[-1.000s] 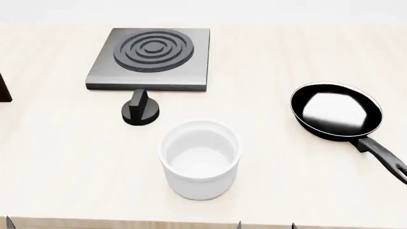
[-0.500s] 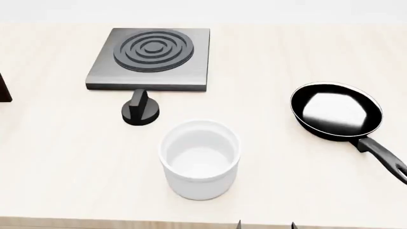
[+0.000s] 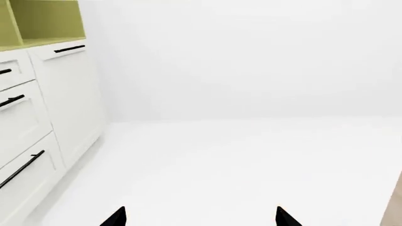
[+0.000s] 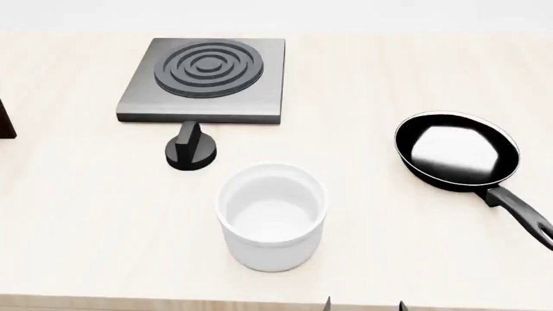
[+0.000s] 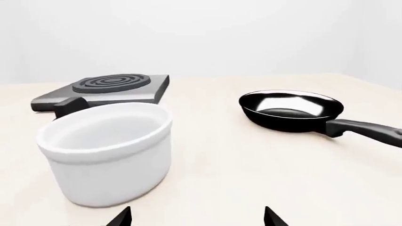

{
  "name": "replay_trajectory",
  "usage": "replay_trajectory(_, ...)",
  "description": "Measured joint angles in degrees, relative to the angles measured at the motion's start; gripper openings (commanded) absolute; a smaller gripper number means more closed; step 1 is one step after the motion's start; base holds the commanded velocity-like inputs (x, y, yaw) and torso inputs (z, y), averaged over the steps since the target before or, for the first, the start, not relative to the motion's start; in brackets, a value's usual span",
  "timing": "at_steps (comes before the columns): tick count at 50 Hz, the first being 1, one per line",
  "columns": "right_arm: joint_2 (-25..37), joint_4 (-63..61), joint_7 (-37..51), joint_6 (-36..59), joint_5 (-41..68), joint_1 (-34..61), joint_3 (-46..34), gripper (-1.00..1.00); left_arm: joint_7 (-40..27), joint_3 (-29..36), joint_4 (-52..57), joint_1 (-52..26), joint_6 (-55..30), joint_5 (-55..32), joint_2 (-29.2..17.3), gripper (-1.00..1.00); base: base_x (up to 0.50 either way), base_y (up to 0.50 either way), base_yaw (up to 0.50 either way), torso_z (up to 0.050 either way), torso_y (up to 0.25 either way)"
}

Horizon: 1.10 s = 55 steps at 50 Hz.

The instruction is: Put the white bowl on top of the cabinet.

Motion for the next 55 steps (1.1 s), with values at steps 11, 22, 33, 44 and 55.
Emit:
replay_trajectory(11, 0.9, 0.0, 0.9, -0.1, -1.1, 0.1, -1.3, 1.00, -2.5, 1.0, -1.9, 0.8, 2.2, -4.3, -1.2, 1.00, 0.00, 0.34, 0.00, 0.000, 0.000)
replay_trajectory(22, 1.0, 0.0, 1.6, -0.9, -0.3, 0.1, -1.5, 1.00, -3.3, 1.9, -3.0, 1.0, 3.5, -6.3, -2.2, 1.00, 0.00, 0.07, 0.00, 0.000, 0.000)
replay_trajectory(33, 1.7, -9.5, 4.4, 1.7, -1.1, -1.4, -1.7, 1.00, -3.9, 2.5, -3.7, 1.2, 4.3, -7.2, -2.7, 1.00, 0.00, 0.00, 0.00, 0.000, 0.000)
replay_trajectory(44, 3.0, -33.0, 7.6, 12.2, -1.0, -1.4, -2.4, 1.00, -4.4, 3.1, -4.5, 1.1, 4.6, -7.6, -3.3, 1.00, 0.00, 0.00, 0.00, 0.000, 0.000)
replay_trajectory(55, 4.2, -47.9, 10.6, 22.6, -2.0, 1.2, -4.0, 1.00, -4.9, 3.7, -5.1, 0.9, 4.6, -7.6, -3.9, 1.00, 0.04, 0.00, 0.00, 0.000, 0.000)
